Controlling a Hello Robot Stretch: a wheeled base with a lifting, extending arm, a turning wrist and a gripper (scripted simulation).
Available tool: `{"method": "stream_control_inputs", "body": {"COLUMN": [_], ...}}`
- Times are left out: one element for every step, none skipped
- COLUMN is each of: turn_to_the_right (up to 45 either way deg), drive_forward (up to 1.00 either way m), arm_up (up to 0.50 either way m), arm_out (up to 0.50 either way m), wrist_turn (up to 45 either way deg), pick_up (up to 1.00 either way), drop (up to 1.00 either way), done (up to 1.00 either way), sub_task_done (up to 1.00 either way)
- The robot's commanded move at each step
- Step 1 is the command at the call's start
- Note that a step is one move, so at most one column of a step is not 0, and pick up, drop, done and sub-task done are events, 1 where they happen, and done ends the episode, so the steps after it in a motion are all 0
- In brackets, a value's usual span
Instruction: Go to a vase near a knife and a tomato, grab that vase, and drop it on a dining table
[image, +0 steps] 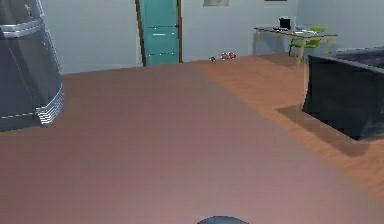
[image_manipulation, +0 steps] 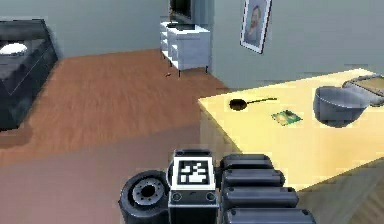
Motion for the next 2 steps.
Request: {"method": "stream_control_inputs", "body": {"turn_to_the_right": [15.0, 0.0], "drive_forward": [0.0, 1.0], "arm_up": [0.0, 0.0], "arm_out": [0.0, 0.0], "wrist_turn": [0.0, 0.0], "pick_up": [0.0, 0.0], "drop": [0.0, 0.0], "done": [0.0, 0.0], "sub_task_done": [0.0, 0.0]}}
